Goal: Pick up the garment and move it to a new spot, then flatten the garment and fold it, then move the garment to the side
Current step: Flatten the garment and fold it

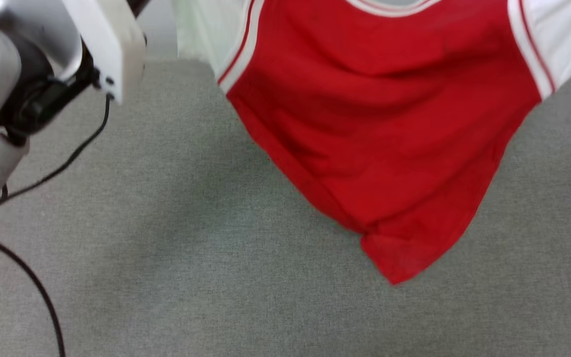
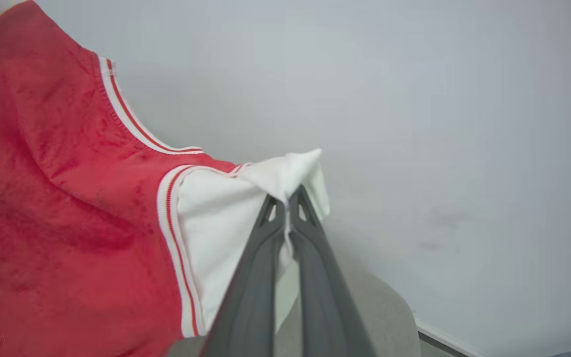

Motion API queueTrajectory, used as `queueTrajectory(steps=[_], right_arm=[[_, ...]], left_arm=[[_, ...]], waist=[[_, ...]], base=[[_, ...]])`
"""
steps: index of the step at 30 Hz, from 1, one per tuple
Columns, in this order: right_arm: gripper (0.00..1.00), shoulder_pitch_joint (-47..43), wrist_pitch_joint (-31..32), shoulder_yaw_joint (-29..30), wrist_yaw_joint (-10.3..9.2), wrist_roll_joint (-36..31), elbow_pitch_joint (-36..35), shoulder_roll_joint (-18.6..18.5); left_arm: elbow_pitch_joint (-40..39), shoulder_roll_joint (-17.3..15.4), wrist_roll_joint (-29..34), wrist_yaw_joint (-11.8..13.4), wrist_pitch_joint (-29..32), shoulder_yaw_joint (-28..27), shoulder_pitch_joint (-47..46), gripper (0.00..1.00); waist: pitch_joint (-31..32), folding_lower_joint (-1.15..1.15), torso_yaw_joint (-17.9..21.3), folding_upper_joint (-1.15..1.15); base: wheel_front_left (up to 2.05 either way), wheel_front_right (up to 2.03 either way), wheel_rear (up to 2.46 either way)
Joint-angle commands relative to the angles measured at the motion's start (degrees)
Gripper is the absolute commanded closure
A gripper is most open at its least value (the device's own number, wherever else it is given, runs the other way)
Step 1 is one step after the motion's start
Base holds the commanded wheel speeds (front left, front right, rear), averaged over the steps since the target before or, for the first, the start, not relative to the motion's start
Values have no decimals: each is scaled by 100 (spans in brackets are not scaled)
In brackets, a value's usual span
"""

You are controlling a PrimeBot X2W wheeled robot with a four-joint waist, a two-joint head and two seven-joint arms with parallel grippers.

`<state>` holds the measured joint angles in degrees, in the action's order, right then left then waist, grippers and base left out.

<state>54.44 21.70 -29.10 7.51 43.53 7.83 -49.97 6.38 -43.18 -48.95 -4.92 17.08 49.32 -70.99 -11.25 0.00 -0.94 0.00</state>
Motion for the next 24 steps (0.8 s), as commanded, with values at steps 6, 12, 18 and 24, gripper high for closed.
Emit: queueTrajectory(steps=[6,12,18,24], right_arm=[[100,1093,41,22,-4,-515,487,439],[100,2479,-12,-153,-4,-1078,1184,856],[100,3815,-316,-270,-5,-1585,2001,1290],[100,4840,-760,-407,-5,-1950,2738,1577]], left_arm=[[613,437,254,-5,-309,-175,-787,100],[1459,813,520,-56,-635,-331,-1745,100],[2209,1140,835,-120,-1125,-420,-2690,100],[2836,1396,932,-150,-1560,-539,-3437,100]], waist=[[-382,0,-93,0],[-833,0,-80,0],[-1270,0,-62,0],[-1637,0,-87,0]], base=[[0,0,0],[0,0,0],[0,0,0],[0,0,0]])
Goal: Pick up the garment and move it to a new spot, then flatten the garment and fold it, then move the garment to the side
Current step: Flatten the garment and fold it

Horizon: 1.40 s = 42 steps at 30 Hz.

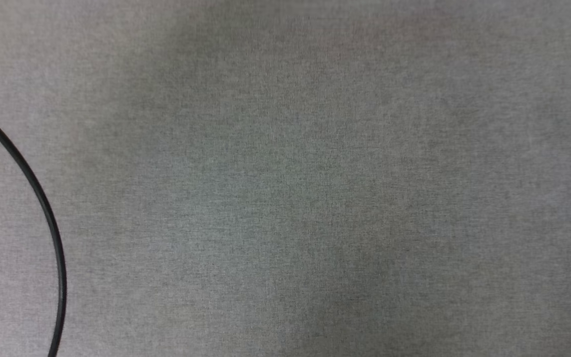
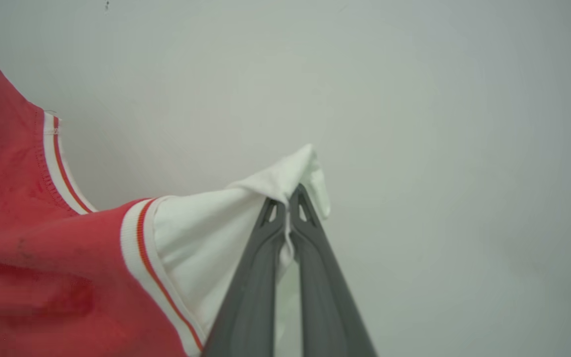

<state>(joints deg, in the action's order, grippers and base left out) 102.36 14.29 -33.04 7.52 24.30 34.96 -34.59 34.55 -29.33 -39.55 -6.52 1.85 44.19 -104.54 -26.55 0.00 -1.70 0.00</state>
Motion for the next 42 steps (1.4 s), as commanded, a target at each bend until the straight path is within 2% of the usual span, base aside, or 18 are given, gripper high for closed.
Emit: queueTrajectory(steps=[1,7,13,17,29,36,42], right_arm=[[100,181,-101,-20,-6,-72,150,80],[100,473,-517,-263,-6,-101,771,370],[100,41,-783,-834,-6,83,1151,480],[100,-425,-998,-1211,-6,353,1335,594],[100,-2354,-1690,-2247,-6,1338,1403,864],[100,-3677,-2073,-2773,-6,1963,1147,640],[100,-4712,-2300,-3210,-6,2293,776,257]], left_arm=[[93,26,-10,11,-121,-78,-215,100],[561,114,-107,-54,-271,3,-355,100],[871,101,-294,-82,-489,234,94,100],[907,59,-514,-87,-689,442,624,100],[487,-433,-1159,-87,-1334,1028,2938,100],[-34,-733,-1499,147,-1550,1161,4710,100],[-798,-1155,-1961,623,-1655,1043,6286,100]], waist=[[-170,0,-15,0],[-420,0,-24,0],[-415,0,14,0],[-263,0,34,0],[590,0,138,0],[1090,0,190,0],[1519,0,279,0]], base=[[0,0,0],[0,0,0],[0,0,0],[0,0,0],[0,0,0],[0,0,0],[0,0,0]])
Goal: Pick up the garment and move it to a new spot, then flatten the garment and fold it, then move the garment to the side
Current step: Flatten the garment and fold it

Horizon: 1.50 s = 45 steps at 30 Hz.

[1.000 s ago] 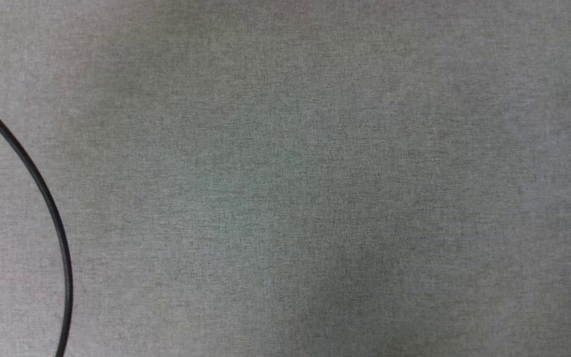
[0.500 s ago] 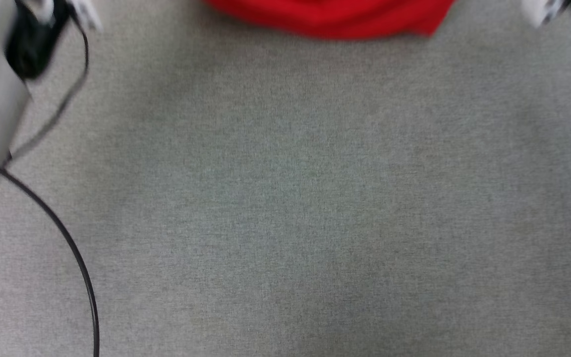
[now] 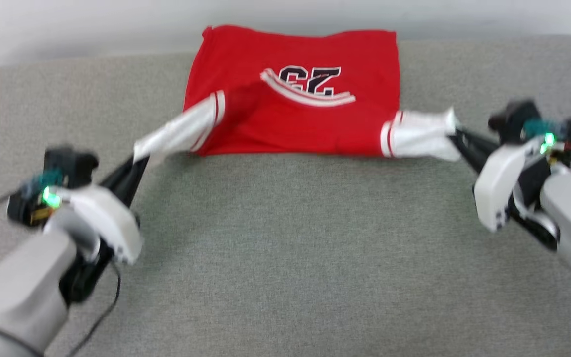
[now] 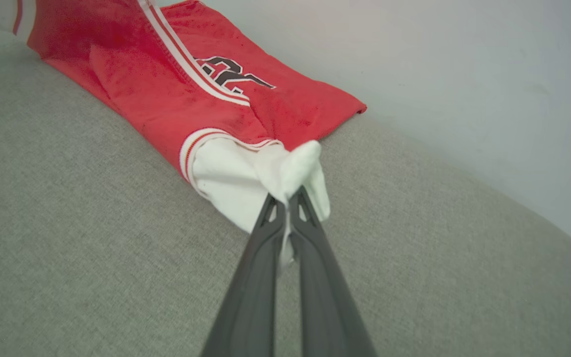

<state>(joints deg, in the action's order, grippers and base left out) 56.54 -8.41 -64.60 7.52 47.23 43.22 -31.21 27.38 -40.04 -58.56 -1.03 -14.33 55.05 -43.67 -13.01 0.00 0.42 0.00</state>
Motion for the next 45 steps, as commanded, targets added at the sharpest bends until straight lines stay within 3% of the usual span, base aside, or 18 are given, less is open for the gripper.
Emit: queueTrajectory(steps=[1,7,13,20,26,33,34,35,45], right_arm=[[100,-131,-30,-55,-6,0,-49,-81],[100,-1098,-93,-302,-6,272,-426,-541],[100,-2015,-181,-252,-6,400,-793,-958],[100,-3183,-18,50,-6,470,-1255,-1339],[100,-4049,214,339,-7,416,-1626,-1544],[100,-4394,452,1026,-7,109,-1822,-1333],[84,-4365,491,1179,-7,62,-1861,-1307],[1,-4316,522,1337,-6,-5,-1903,-1297],[0,-3300,997,3670,-5,-833,-3063,-1531]], left_arm=[[-82,-84,-60,74,-37,-43,199,100],[-869,-557,-447,678,-75,-152,1706,100],[-1360,-832,-688,1070,-89,-187,2764,100],[-1719,-1079,-1000,1293,-94,-400,3876,100],[-1959,-1032,-964,1432,-91,-620,4438,100],[-2169,-878,-759,1522,-87,-892,4608,100],[-2223,-848,-724,1523,-88,-977,4589,100],[-2288,-799,-715,1520,-88,-1084,4587,100],[-2882,-591,22,1673,-87,-1635,4430,100]], waist=[[165,0,67,0],[533,0,171,0],[791,0,186,0],[1023,0,208,0],[1071,0,149,0],[974,0,109,0],[950,0,96,0],[929,0,87,0],[390,0,-90,0]], base=[[0,0,0],[0,0,0],[0,0,0],[0,0,0],[0,0,0],[0,0,0],[0,0,0],[0,0,0],[0,0,0]])
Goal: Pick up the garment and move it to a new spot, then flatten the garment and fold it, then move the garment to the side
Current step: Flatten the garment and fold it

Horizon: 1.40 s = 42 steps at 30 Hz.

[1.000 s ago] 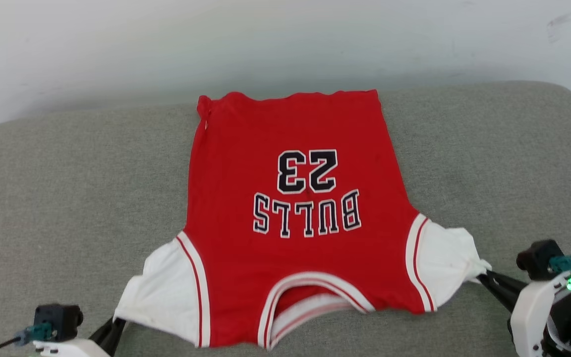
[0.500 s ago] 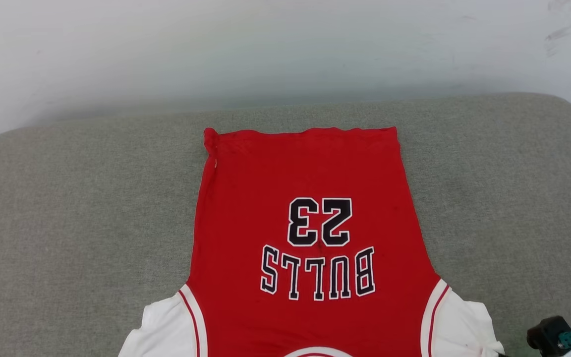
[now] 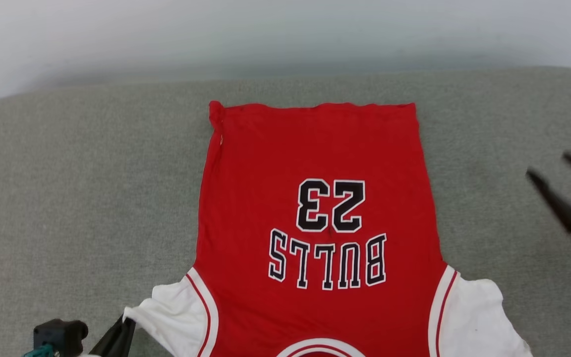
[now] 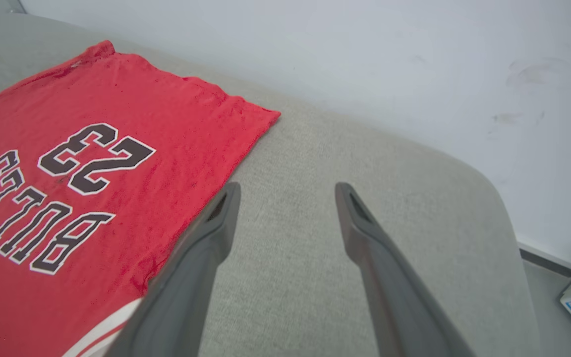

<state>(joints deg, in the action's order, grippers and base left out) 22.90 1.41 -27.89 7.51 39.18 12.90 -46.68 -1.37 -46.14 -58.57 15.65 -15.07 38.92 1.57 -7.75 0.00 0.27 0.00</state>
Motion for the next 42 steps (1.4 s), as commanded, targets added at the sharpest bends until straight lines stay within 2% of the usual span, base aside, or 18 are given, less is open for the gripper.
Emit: queueTrajectory(steps=[1,5,9,13,18,24,27,31,34,42], right_arm=[[0,212,153,186,-4,-136,-171,10],[0,1007,780,770,-4,-346,-551,176],[0,1986,1653,872,-4,-478,-508,299],[0,2994,2552,615,-4,-482,-172,413],[0,3996,4076,153,-4,-133,592,600],[0,4733,5676,-284,-4,174,1238,614],[0,4963,6223,-321,-4,100,1516,637],[0,5112,6659,-309,-4,-111,1785,752],[0,5082,6760,-271,-4,-190,1899,822],[0,4143,6759,-369,-2,-242,2184,1095]], left_arm=[[-69,39,97,20,-14,-48,-131,100],[-292,142,327,35,-14,-206,-334,100],[-426,256,559,-42,-14,-211,-587,100],[-509,352,748,-75,-14,-224,-808,100],[-576,548,944,-109,-14,-269,-1013,100],[-544,762,1174,-249,-14,-311,-1278,100],[-564,877,1279,-301,-14,-353,-1388,100],[-594,1028,1419,-380,-14,-422,-1462,100],[-603,1078,1488,-408,-14,-462,-1500,100],[-533,1312,1680,-551,-13,-596,-1469,100]], waist=[[-231,0,-117,0],[-666,0,-327,0],[-1082,0,-583,0],[-1451,0,-816,0],[-1846,0,-1064,0],[-2252,0,-1316,0],[-2446,0,-1437,0],[-2708,0,-1560,0],[-2823,0,-1597,0],[-2966,0,-1628,0]], base=[[0,0,0],[0,0,0],[0,0,0],[0,0,0],[0,0,0],[0,0,0],[0,0,0],[0,0,0],[0,0,0],[0,0,0]])
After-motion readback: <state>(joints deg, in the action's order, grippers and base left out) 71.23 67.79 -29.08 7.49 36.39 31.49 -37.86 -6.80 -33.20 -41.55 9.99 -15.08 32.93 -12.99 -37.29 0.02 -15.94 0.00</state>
